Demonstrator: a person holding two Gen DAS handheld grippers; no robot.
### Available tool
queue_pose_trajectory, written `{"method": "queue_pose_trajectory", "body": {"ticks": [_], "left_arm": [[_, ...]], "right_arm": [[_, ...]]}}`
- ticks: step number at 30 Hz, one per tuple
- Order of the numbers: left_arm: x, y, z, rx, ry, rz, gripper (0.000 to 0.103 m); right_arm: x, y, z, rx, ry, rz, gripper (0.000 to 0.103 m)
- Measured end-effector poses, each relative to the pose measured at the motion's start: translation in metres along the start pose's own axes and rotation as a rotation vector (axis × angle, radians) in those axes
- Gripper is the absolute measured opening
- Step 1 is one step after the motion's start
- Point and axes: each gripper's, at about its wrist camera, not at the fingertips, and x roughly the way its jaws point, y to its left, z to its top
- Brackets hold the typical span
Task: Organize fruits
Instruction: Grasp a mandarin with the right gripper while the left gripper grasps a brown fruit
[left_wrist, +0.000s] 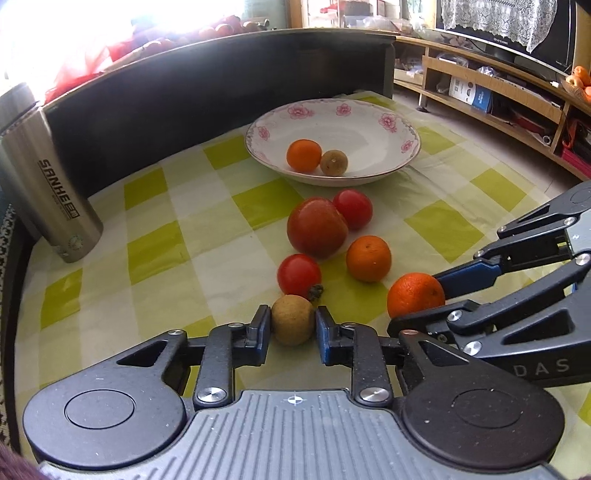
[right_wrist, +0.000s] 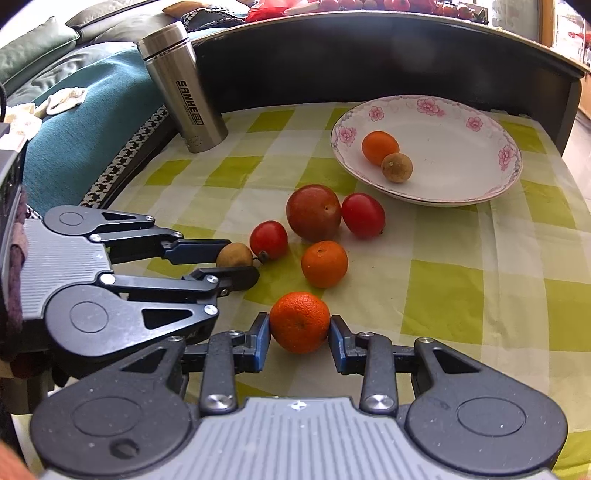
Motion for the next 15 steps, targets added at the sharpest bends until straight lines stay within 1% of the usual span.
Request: {"method": "queue_pose_trajectory", "body": {"ticks": [4, 7, 9, 15], "left_arm": [[-0.008, -0.004, -0.001, 0.012, 0.001, -0.024, 0.033], [-0.013, -0.008, -0.005, 0.035, 0.008, -0.033, 0.033], [-0.013, -0.011, -0.008, 0.047, 0.014, -0.035, 0.033], [-0.01, -0.012, -0.01, 0.066, 0.014, -0.028, 0.035]], "right_arm": [[-0.007, 0.002, -0.002, -0.03, -0.019, -0.02, 0.039], [-0.011, 0.008, -0.003, -0.086, -0.041, -0.051, 0.039], [-0.01, 0.011, -0.004, -0.117, -0.045, -0.057, 0.039], [-0.001, 0.006, -0.005, -0.103, -0.021, -0.055, 0.04]]}}
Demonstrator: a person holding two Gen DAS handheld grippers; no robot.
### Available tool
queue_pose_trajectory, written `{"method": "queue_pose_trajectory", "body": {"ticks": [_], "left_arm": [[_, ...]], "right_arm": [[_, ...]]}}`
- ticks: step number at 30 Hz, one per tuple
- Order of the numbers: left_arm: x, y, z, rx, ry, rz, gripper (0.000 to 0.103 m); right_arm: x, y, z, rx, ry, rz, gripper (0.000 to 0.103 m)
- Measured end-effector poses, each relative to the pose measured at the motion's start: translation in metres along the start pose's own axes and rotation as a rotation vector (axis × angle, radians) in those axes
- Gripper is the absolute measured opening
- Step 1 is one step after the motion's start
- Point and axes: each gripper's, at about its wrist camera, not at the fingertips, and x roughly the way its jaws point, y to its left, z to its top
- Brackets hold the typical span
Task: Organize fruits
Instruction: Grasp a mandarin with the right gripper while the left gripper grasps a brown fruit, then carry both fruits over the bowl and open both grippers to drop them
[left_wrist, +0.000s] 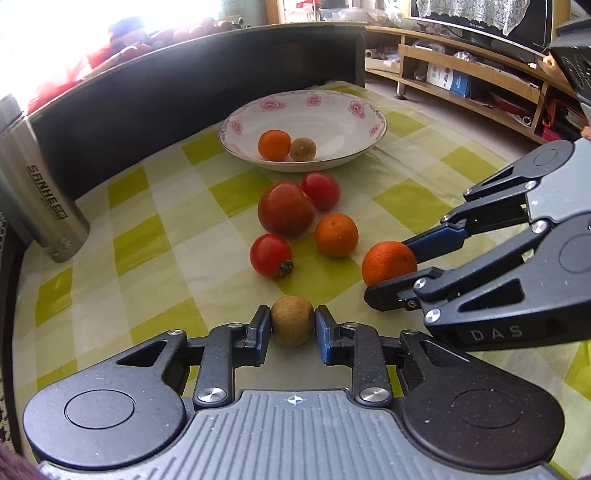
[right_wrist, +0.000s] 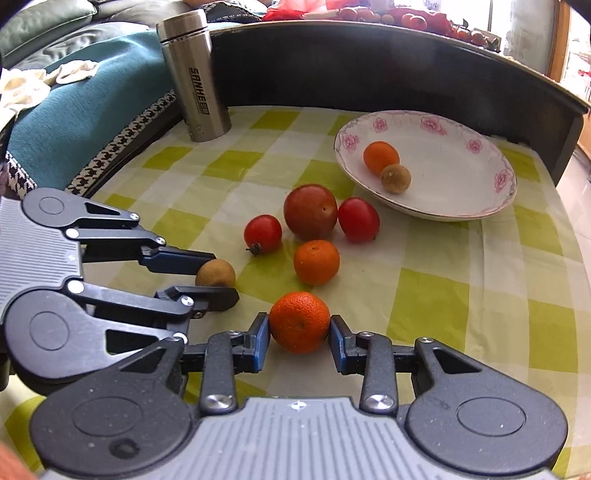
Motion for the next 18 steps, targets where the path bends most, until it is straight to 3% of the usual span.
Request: {"method": "queue_pose_trajectory", "body": {"ticks": [10, 18], "left_arm": [[-0.0007, -0.0006, -0.0031, -0.004, -0.011, 0.019, 0.043], [-0.0007, 0.0021, -0.001, -0.041, 0.002, -0.007, 0.033]], "right_arm": [[0.0004, 0.0023, -0.0037, -0.022, -0.009, 0.002, 0.04], [0.0002, 0.0051, -0.0023, -0.028, 0.004, -0.01, 0.039]]}}
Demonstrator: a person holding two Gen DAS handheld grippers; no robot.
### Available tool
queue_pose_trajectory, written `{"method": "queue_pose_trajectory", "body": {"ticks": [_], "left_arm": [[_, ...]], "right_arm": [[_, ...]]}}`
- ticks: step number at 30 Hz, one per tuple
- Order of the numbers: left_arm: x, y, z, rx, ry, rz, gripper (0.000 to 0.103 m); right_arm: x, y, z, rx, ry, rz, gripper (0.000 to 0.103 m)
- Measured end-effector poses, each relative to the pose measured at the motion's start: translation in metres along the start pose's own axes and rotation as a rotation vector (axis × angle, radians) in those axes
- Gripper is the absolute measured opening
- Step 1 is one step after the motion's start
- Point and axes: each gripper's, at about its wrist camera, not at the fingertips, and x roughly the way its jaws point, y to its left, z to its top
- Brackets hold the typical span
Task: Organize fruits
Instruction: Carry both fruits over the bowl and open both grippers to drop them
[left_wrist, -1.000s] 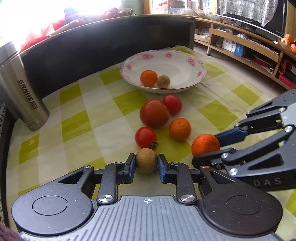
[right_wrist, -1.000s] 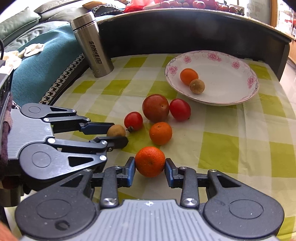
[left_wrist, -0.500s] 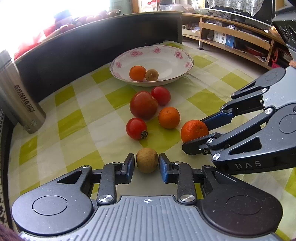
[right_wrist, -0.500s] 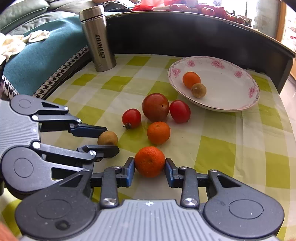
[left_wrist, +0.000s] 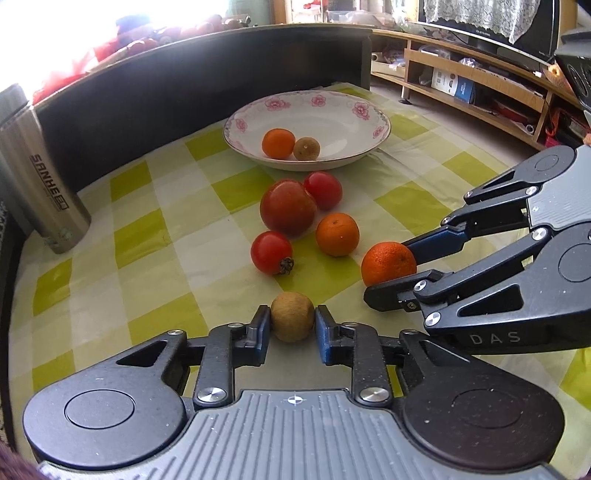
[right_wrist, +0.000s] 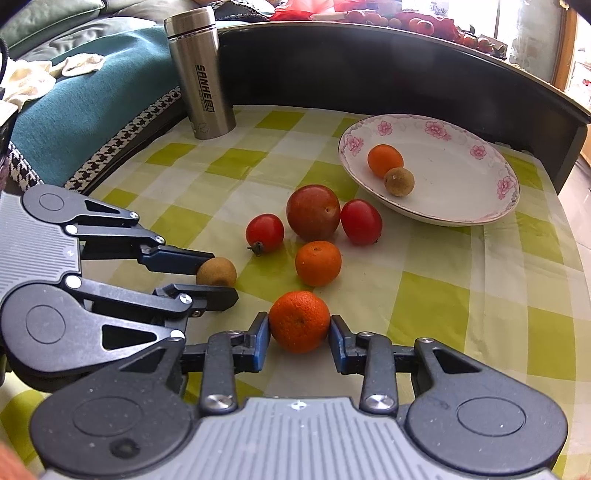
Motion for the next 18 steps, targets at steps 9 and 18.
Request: {"method": "queue_pose_trajectory", "body": {"ticks": [9, 18], "left_arm": [[-0.01, 0.005, 0.013, -0.055, -0.037, -0.014, 0.033], [-0.021, 0.004, 0.03, -0.077, -0.104, 0.002, 0.032]], "right_arm": [[-0.006, -0.01, 0.008, 0.08, -0.013, 0.005, 0.039], [-0.026, -0.015, 0.023, 0.081, -0.092, -0.032, 0.039]]}}
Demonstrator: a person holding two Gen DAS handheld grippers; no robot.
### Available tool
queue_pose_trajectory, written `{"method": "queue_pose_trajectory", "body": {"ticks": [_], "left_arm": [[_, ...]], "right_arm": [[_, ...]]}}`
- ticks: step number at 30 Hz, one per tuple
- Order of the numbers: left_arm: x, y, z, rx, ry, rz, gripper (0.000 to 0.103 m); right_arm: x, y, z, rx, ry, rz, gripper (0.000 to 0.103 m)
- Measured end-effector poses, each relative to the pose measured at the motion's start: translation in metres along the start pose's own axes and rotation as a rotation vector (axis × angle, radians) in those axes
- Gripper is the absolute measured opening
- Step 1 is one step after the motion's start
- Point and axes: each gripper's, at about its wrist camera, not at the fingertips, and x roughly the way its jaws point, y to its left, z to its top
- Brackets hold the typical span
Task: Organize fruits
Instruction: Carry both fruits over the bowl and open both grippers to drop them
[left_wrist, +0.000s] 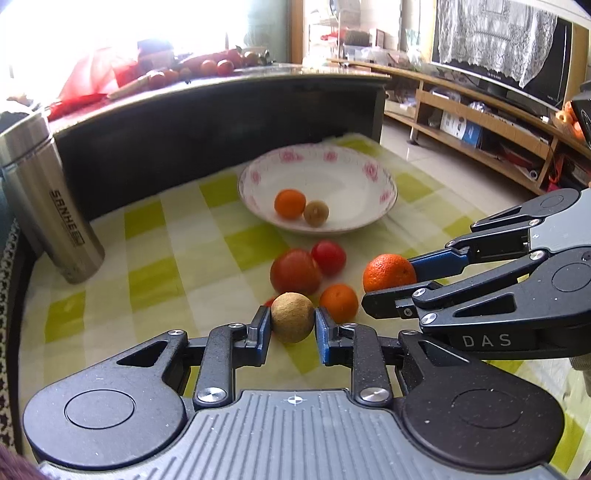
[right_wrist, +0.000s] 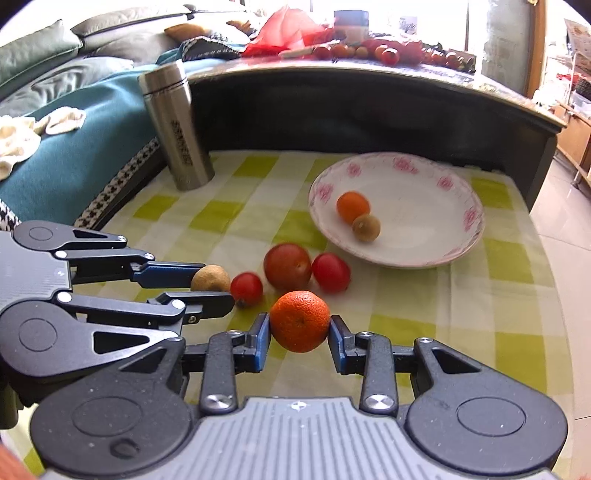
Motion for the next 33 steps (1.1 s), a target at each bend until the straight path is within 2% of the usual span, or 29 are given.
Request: {"method": "queue_pose_trajectory", "body": {"ticks": [8, 16, 25, 33], "left_arm": [[0.006, 0.0, 0.016, -0.012, -0.027, 0.007, 0.032], [0.027, 0.0, 0.052, -0.002, -0.077, 0.019, 0.031], [0.074, 0.002, 0.085, 0.029, -0.074, 0.054, 0.031], [0.107, 0.0, 0.095, 0.065, -0.068, 0.056, 0.031]], "right_arm": [[-0.003, -0.009, 0.01, 0.031, -0.026, -0.03, 0.039], [0.002, -0.038, 0.037, 0.101, -0.07, -0.07, 0.039], [0.039, -0.072, 0.068, 0.09, -0.081, -0.123, 0.039], [0.065, -0.1, 0.074, 0.124, -0.06, -0.137, 0.039]]}}
